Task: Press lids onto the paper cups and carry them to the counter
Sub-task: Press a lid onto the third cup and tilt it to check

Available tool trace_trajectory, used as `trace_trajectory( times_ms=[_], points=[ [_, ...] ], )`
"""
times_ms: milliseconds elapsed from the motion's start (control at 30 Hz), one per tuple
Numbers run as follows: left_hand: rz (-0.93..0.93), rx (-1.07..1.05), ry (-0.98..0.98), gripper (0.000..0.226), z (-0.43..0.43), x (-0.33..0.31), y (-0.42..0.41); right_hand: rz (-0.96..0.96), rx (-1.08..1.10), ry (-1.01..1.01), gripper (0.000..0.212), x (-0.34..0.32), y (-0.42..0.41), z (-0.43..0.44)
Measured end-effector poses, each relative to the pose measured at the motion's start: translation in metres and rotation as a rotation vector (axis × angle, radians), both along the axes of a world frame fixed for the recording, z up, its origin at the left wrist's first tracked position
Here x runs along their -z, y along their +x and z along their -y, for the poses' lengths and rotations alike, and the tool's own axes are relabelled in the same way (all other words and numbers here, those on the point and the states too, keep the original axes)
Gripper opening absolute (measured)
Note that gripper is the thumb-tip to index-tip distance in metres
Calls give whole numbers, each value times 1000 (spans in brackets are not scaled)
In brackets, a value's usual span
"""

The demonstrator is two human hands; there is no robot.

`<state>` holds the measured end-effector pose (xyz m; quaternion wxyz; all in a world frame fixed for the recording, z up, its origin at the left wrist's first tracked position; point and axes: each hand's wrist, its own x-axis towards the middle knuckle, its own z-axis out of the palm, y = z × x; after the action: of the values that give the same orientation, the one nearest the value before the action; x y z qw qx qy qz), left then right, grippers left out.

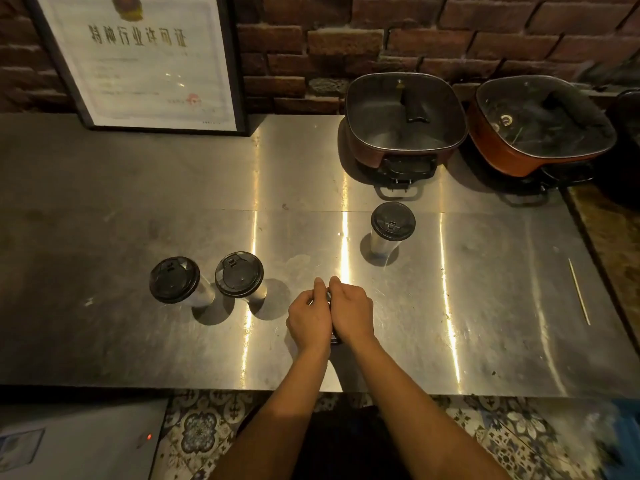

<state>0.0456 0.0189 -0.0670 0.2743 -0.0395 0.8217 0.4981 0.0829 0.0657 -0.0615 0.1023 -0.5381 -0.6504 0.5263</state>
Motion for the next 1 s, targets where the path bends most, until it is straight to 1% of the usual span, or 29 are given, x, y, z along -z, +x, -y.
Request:
trace_trajectory(
  times_ms=[167,233,267,333,400,433,467,533,600,700,767,833,933,1000],
  points=[
    [-48,-20,-1,43,-1,2,0,-28,64,-25,52,-2,0,1],
    [-56,35,-2,44,-1,0,-2,-41,97,-30,50,-5,0,5],
    [-73,105,-14,46,-1,-2,-5,-52,131,-41,49,-7,1,6],
    [-123,314,-71,53,-5,-8,-12,-69,222,-108,45,-7,4,7],
    [-156,493,-86,59,-7,-18,-19,-51,224,-171,41,-4,12,7],
    [-152,537,-67,60,-8,-25,-21,-26,171,-142,40,-4,18,6],
    [-129,544,-35,62,-8,-30,-24,4,93,-49,39,-4,24,6],
    [-44,471,57,65,-6,-36,-28,15,-119,280,40,-8,35,4],
    [32,353,131,72,-1,-40,-32,22,-434,575,47,-12,38,0],
    [67,275,153,74,7,-44,-35,111,-899,786,64,-15,29,-12],
    [92,274,145,67,15,-43,-36,186,-1078,853,69,-9,23,-16],
    [119,267,135,61,21,-36,-35,214,-1122,856,65,1,22,-17],
    [130,249,126,61,28,-28,-35,177,-1072,891,58,10,23,-15],
    [145,232,141,55,30,-24,-35,146,-1038,913,55,12,22,-15]
  ],
)
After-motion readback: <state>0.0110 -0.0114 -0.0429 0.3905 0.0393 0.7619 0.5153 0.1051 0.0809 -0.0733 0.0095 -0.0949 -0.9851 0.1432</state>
